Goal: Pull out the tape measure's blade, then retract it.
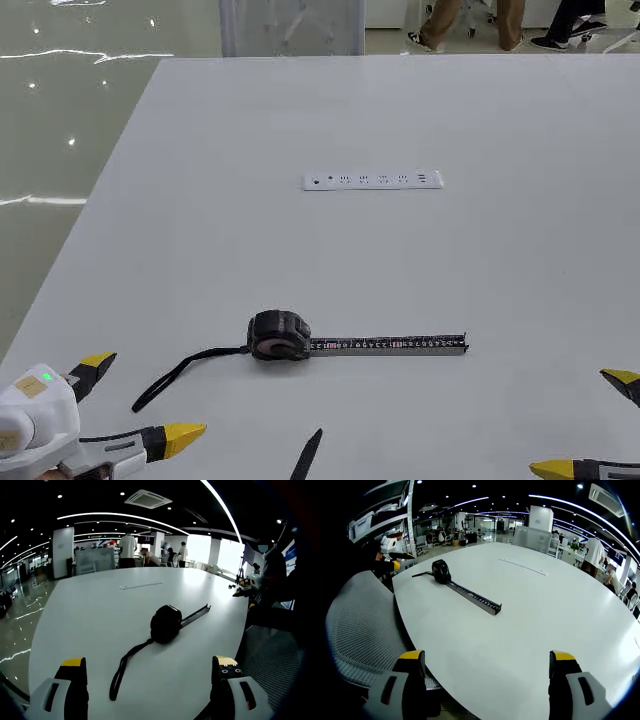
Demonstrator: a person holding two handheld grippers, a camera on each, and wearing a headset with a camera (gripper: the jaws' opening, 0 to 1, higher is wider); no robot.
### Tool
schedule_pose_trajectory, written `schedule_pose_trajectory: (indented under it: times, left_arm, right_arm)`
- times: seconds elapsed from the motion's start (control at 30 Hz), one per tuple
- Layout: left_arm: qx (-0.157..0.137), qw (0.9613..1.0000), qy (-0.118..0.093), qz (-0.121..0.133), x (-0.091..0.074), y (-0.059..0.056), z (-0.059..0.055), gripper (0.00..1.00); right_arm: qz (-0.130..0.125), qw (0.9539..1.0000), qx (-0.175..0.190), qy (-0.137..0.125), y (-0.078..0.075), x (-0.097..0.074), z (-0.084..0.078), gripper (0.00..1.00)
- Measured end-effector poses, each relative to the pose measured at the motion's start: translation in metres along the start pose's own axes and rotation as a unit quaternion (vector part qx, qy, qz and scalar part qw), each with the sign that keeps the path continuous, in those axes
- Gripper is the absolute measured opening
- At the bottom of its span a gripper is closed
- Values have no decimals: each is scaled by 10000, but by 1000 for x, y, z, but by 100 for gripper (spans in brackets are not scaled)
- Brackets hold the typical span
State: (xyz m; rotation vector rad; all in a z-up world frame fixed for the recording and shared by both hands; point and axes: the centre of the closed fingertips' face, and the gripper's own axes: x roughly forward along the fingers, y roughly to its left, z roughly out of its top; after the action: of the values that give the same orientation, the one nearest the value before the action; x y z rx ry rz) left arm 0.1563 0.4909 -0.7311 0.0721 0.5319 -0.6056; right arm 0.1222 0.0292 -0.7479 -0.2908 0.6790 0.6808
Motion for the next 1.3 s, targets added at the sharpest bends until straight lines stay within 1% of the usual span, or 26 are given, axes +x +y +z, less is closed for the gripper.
schedule_pose_trajectory:
  times: [0.1, 0.13, 0.27, 0.53, 0.67, 0.87, 0.97, 1.03, 1.17, 1.3]
  left_arm:
    - [-4, 10000, 0, 9, 0, 2, 0, 100]
    - [-34, 10000, 4, 40, -1, 3, 0, 100]
    - [-105, 9999, -26, 63, -1, 5, 0, 100]
    - [-107, 9999, 2, 58, -1, 1, -2, 100]
    - [-84, 10000, -10, 37, 0, -3, 1, 100]
    - [-101, 9999, -13, 54, 1, -2, 3, 100]
    - [-144, 9999, -9, 11, 2, -5, 4, 100]
    - [-97, 10000, -17, 15, 3, -6, 7, 100]
    - [-94, 9999, -46, 36, 4, -5, 9, 100]
    - [-82, 10000, -32, 13, 6, -5, 8, 100]
  right_arm:
    - [-3, 10000, 24, -20, 1, -1, 1, 99]
    - [-11, 10000, 36, -30, 1, -1, 1, 99]
    - [-43, 10000, 74, -45, -1, -2, 1, 99]
    - [1, 9999, 99, -95, 2, 1, 4, 99]
    - [50, 9999, 95, -93, 6, 3, 4, 99]
    - [59, 9998, 153, -119, 7, 2, 6, 99]
    - [57, 9998, 152, -128, 6, 2, 7, 99]
    - [48, 9998, 152, -138, 7, 1, 8, 99]
    - [71, 9998, 133, -103, 8, 2, 6, 98]
    - [64, 9998, 139, -121, 8, 2, 7, 98]
